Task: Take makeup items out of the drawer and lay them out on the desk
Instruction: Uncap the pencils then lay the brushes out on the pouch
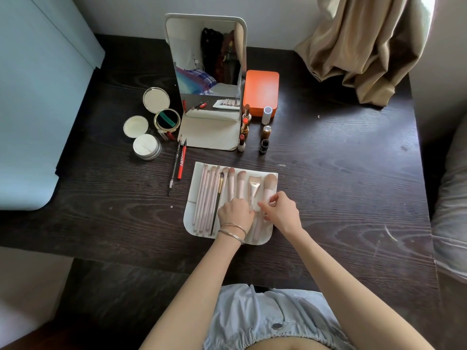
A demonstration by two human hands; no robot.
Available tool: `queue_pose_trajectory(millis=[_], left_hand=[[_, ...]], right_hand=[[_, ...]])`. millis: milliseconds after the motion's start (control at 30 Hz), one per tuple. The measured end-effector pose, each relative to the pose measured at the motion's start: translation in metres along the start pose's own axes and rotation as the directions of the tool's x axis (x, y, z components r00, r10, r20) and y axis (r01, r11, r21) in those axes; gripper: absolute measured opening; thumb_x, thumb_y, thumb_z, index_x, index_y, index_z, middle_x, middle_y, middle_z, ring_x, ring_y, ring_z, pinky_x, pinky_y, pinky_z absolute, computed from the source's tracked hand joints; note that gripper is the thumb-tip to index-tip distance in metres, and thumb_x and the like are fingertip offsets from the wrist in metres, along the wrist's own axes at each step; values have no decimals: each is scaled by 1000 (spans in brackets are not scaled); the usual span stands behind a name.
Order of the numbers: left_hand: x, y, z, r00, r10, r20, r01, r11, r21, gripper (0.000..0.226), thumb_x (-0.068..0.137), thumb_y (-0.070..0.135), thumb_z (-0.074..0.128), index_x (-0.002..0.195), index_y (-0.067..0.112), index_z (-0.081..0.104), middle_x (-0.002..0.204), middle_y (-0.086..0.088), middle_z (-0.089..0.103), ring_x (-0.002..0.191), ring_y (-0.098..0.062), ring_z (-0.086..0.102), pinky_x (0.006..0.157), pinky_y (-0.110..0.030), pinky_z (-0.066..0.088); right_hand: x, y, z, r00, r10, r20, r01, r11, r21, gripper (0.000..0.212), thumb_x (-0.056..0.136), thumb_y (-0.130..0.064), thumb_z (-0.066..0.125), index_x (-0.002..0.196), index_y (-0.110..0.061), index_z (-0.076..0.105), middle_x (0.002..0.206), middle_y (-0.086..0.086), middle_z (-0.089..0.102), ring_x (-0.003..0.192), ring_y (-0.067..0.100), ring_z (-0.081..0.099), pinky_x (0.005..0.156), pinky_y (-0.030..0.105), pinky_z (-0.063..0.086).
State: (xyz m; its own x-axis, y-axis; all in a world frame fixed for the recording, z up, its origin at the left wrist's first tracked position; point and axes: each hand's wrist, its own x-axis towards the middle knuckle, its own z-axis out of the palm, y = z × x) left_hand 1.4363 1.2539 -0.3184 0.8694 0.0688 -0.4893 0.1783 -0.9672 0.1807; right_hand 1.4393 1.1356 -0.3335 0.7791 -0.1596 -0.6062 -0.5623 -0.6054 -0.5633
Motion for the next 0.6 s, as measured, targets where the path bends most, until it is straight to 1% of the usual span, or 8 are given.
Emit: queue_pose_trajectory(millis=[67, 133, 200, 267, 333, 433, 500, 600], left_hand=[[0, -1, -1, 1000, 14, -1, -14, 1000, -8, 30, 94, 34, 47, 88, 9, 64, 74, -3, 51, 68, -18, 49, 59, -28, 39], [0, -2, -2, 999, 29, -23, -29, 999, -29, 32, 94, 38, 47, 86, 12, 64, 73, -2, 53, 70, -19, 55, 58, -27, 39], [0, -6, -4, 997, 25, -69, -30, 997, -65, 31, 94, 39, 46, 86, 13, 62, 75, -3, 58, 74, -20, 61, 58, -27, 41], [0, -13, -7, 990, -7, -140, -8, 994, -107, 25, 95, 34, 45, 90, 14, 59, 80, -4, 63, 74, -20, 61, 59, -27, 43], [1, -21, -6, 980, -45, -195, 18, 991, -136, 19, 95, 31, 46, 94, 15, 57, 86, -2, 62, 72, -16, 57, 61, -27, 44], [3, -28, -2, 983, -51, -177, 24, 988, -151, 18, 93, 32, 50, 97, 16, 57, 95, 1, 59, 77, -16, 57, 65, -27, 46], [4, -27, -1, 986, -38, -161, 15, 989, -147, 18, 91, 33, 51, 96, 17, 57, 98, 0, 59, 80, -19, 60, 67, -30, 49], [5, -20, 0, 992, 0, -127, -16, 992, -125, 21, 88, 37, 56, 97, 18, 55, 97, 2, 56, 81, -19, 60, 67, -30, 49]], right_hand=[[0, 0, 0, 1000, -3, 2, 3, 1000, -15, 32, 84, -41, 63, 97, -16, 47, 82, -2, 67, 82, 23, 68, 81, 42, 53], [-1, 0, -1, 1000, -12, -10, 11, 999, -51, 37, 84, -45, 61, 101, -15, 47, 96, 2, 67, 90, 26, 66, 81, 40, 51], [-1, -1, -2, 999, -24, -39, 21, 996, -91, 40, 86, -46, 59, 104, -13, 48, 104, 6, 64, 96, 29, 62, 79, 39, 49], [-2, -2, -4, 997, -42, -66, 35, 994, -107, 38, 87, -46, 57, 102, -12, 49, 103, 7, 63, 97, 30, 60, 79, 39, 48], [-2, -3, -4, 996, -53, -72, 44, 993, -114, 32, 88, -45, 55, 93, -14, 50, 97, 5, 64, 93, 29, 60, 76, 38, 47], [-3, -3, -2, 997, -51, -59, 43, 989, -139, 28, 88, -44, 54, 80, -17, 48, 87, 2, 63, 87, 26, 60, 73, 37, 46], [-3, -2, 0, 998, -34, -52, 26, 989, -145, 28, 88, -44, 54, 78, -18, 47, 87, 1, 62, 86, 26, 60, 72, 36, 45], [-4, 2, 1, 1000, -2, -27, -2, 989, -149, 27, 88, -43, 54, 79, -18, 47, 87, 0, 61, 86, 25, 58, 69, 33, 42]])
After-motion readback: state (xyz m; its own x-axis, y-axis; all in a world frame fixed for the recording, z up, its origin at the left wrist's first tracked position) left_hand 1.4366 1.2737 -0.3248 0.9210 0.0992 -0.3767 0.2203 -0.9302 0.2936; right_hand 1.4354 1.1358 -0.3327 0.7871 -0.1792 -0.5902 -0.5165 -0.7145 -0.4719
